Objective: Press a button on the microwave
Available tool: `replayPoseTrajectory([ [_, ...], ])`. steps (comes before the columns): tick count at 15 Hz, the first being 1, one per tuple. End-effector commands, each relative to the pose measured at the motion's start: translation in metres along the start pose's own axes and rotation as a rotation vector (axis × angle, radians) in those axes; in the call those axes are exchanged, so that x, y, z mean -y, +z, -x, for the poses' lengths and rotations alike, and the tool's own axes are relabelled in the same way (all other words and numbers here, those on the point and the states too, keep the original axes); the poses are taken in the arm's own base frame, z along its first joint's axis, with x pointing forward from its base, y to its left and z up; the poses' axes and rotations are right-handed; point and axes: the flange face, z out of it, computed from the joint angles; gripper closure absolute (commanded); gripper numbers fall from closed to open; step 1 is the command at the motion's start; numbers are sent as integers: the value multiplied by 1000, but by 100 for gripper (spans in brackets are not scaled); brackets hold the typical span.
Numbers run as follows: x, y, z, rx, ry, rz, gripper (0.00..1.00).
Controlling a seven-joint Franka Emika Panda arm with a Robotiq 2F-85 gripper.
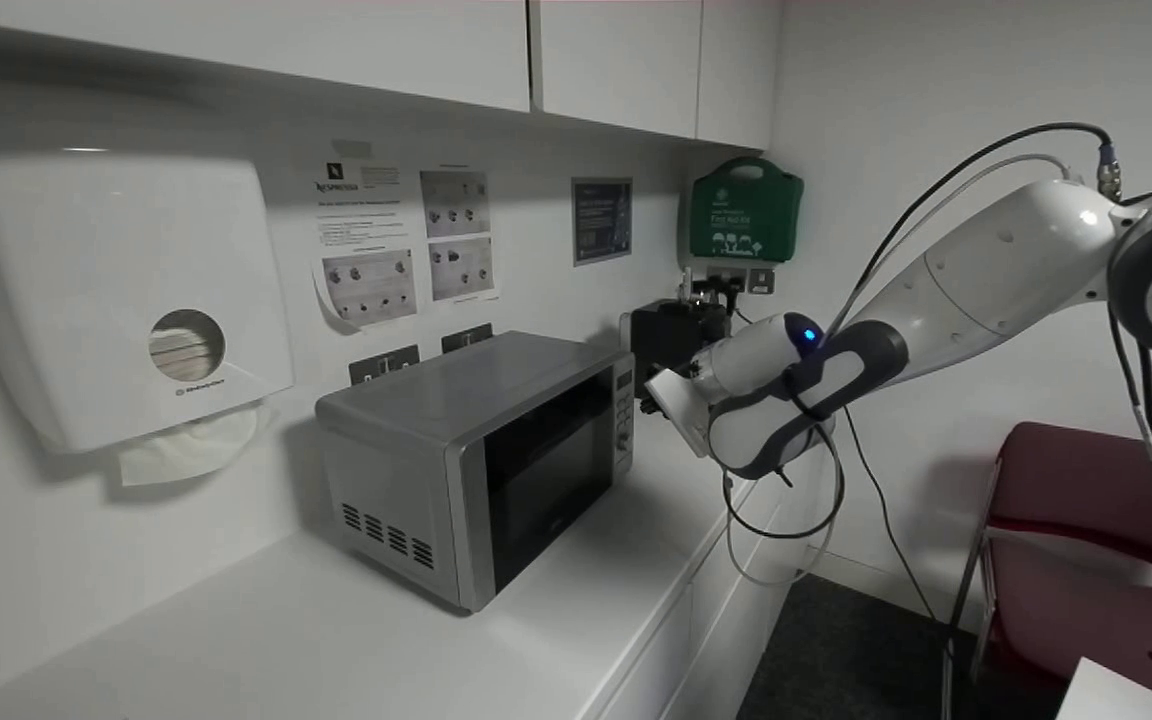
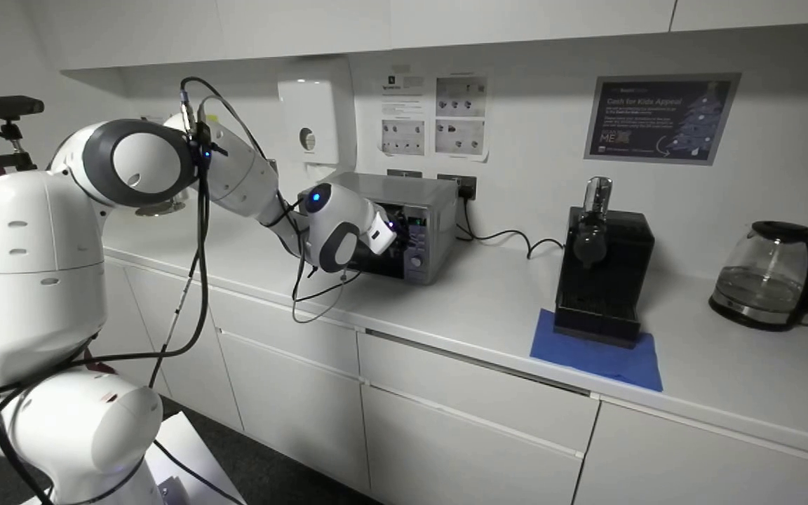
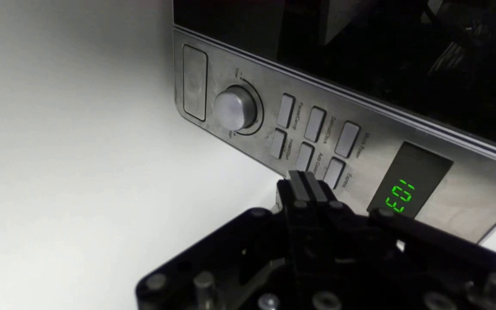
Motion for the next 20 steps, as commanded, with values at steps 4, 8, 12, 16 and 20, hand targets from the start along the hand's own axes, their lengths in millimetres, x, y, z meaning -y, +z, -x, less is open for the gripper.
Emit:
replayPoseTrajectory([
  [4,2,-1,9,5,-37,-8,100],
  [8,1,3,10,3,-38,-1,100],
  [12,3,5,10,2,-41,-1,100],
  [16,6,6,10,0,-40,-4,100],
  [20,6,10,10,-2,-39,1,100],
])
